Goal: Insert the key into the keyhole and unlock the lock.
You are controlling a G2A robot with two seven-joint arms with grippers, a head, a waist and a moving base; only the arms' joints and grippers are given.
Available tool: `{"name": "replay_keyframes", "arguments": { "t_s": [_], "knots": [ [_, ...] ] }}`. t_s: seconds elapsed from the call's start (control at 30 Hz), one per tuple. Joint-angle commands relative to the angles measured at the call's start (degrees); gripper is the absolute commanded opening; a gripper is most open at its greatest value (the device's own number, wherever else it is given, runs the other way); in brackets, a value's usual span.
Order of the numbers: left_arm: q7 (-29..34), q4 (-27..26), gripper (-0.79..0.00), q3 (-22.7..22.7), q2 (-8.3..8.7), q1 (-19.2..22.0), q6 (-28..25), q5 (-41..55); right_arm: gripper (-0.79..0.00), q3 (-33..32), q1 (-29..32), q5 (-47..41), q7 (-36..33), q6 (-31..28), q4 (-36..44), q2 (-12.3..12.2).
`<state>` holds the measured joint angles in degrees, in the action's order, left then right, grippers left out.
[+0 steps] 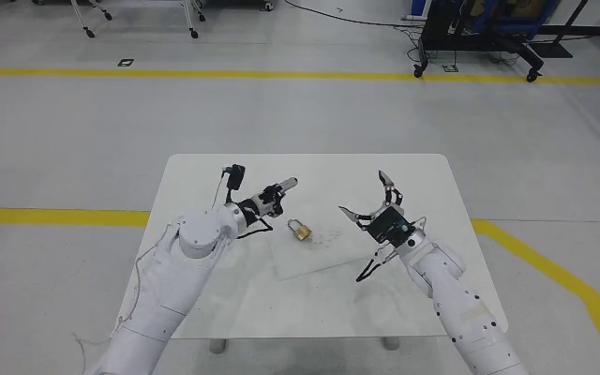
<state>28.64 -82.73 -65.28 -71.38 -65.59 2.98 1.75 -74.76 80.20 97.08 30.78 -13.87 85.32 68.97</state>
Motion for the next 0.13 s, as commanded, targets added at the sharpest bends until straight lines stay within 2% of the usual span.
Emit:
{"name": "replay_keyframes", "arguments": {
  "t_s": [0.0, 0.1],
  "knots": [
    [-9.7, -3.4, 0.000, -0.3, 0.25, -4.2, -0.9, -6.9, 0.000, -1.4, 0.0, -2.4, 0.4, 0.1, 0.5, -0.1],
    [-10.7, -4.4, 0.000, 0.0, 0.19, -5.4, 1.2, -7.4, 0.000, -2.7, 0.3, -5.4, 3.6, -0.8, 1.1, -0.2]
  ]
}}
